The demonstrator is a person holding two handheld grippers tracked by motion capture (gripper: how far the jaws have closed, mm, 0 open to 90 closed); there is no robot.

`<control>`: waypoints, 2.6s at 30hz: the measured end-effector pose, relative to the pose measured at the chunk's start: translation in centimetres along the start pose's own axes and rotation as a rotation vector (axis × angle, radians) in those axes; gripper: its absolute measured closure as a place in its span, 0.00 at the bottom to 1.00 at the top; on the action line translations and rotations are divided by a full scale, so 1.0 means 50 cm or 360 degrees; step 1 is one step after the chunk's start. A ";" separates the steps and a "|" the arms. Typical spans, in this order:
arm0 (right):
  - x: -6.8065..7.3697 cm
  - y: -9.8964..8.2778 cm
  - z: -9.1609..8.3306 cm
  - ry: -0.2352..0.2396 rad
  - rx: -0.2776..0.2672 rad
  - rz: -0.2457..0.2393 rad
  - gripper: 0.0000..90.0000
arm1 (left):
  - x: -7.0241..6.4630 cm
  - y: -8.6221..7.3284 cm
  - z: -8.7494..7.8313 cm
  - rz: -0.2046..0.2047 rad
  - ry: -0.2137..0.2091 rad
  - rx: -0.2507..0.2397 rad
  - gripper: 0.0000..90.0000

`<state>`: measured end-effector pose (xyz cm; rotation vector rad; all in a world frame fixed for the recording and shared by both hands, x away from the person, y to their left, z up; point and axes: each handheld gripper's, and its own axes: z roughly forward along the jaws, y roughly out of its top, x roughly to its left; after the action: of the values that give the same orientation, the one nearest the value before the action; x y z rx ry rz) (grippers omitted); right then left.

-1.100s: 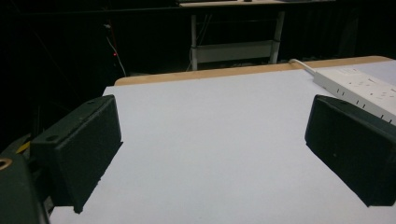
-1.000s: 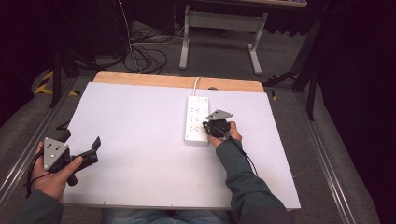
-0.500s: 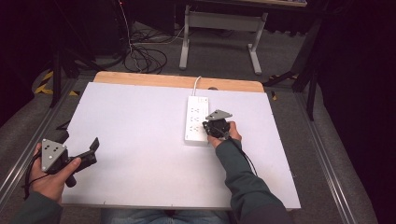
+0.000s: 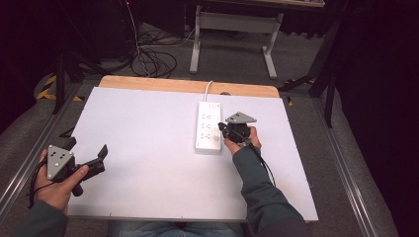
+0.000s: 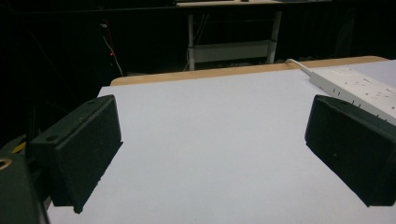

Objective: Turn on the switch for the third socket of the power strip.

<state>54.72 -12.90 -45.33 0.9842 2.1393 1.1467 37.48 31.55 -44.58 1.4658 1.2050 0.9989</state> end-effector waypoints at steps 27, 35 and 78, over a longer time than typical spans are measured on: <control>-0.018 0.003 -0.079 0.0045 -0.0147 0.0116 1.00 | -0.010 0.004 0.019 0.0004 -0.0038 0.0009 0.05; -0.026 -0.002 -0.096 0.0037 -0.0174 0.0144 1.00 | -0.017 0.006 0.028 0.0011 -0.0066 0.0010 0.05; -0.036 -0.047 -0.194 0.0103 -0.0354 0.0242 0.87 | -0.018 0.006 0.028 0.0018 -0.0060 0.0009 0.05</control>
<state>48.05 -19.87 -42.24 1.0333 1.9597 1.4726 38.75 30.42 -44.61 1.4911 1.1749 0.9721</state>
